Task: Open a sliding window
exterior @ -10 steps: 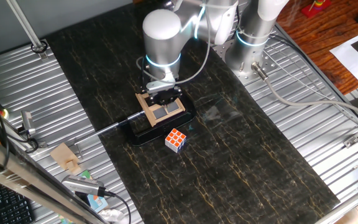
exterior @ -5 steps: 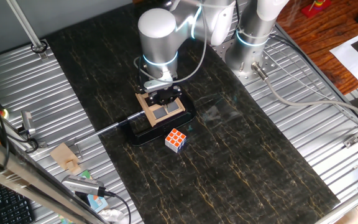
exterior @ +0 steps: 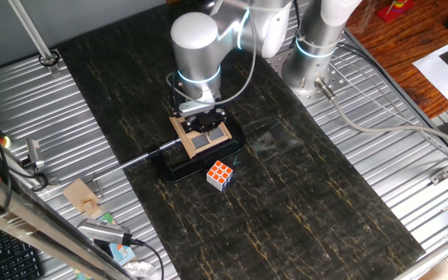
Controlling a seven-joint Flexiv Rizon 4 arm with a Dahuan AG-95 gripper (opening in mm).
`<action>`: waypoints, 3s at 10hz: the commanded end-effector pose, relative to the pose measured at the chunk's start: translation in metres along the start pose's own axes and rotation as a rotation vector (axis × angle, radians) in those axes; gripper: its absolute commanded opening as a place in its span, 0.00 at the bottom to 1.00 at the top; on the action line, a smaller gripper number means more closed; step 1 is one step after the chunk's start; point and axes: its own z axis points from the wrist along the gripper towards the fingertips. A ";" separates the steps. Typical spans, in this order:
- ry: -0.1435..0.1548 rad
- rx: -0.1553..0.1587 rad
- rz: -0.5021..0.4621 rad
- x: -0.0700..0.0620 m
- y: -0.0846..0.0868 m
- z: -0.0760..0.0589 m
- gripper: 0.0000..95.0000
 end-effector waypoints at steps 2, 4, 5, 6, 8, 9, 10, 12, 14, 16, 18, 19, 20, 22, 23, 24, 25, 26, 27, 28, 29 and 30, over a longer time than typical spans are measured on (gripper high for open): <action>-0.006 -0.002 -0.001 0.000 -0.001 0.001 0.00; -0.010 -0.005 -0.004 0.000 -0.001 0.001 0.00; -0.011 -0.006 -0.003 0.000 0.000 0.001 0.00; -0.007 -0.011 -0.002 -0.001 0.000 -0.001 0.00; -0.009 -0.014 -0.010 -0.001 0.000 -0.001 0.00; -0.009 -0.017 -0.012 -0.001 0.000 -0.001 0.00; -0.011 -0.019 -0.012 -0.001 0.000 -0.001 0.00; -0.017 -0.024 -0.009 0.000 0.002 0.000 0.00; -0.018 -0.024 -0.010 0.001 0.003 0.001 0.00; -0.021 -0.023 -0.008 0.001 0.003 0.001 0.00; -0.022 -0.022 -0.006 0.001 0.003 0.003 0.00; -0.023 -0.022 -0.005 0.001 0.002 0.003 0.00; -0.023 -0.022 -0.003 0.001 0.002 0.003 0.00; -0.021 -0.020 -0.003 0.001 0.001 0.003 0.00; -0.021 -0.018 -0.001 0.000 0.001 0.003 0.00; -0.022 -0.016 -0.001 0.000 0.000 0.003 0.00; -0.022 -0.016 -0.001 0.000 -0.002 0.003 0.00; -0.022 -0.016 -0.001 -0.001 -0.003 0.003 0.00; -0.020 -0.016 0.002 -0.002 -0.006 0.002 0.00; -0.021 -0.015 0.002 -0.003 -0.007 0.002 0.00; -0.024 -0.013 0.004 -0.003 -0.009 0.004 0.00; -0.022 -0.015 0.008 -0.004 -0.010 0.004 0.00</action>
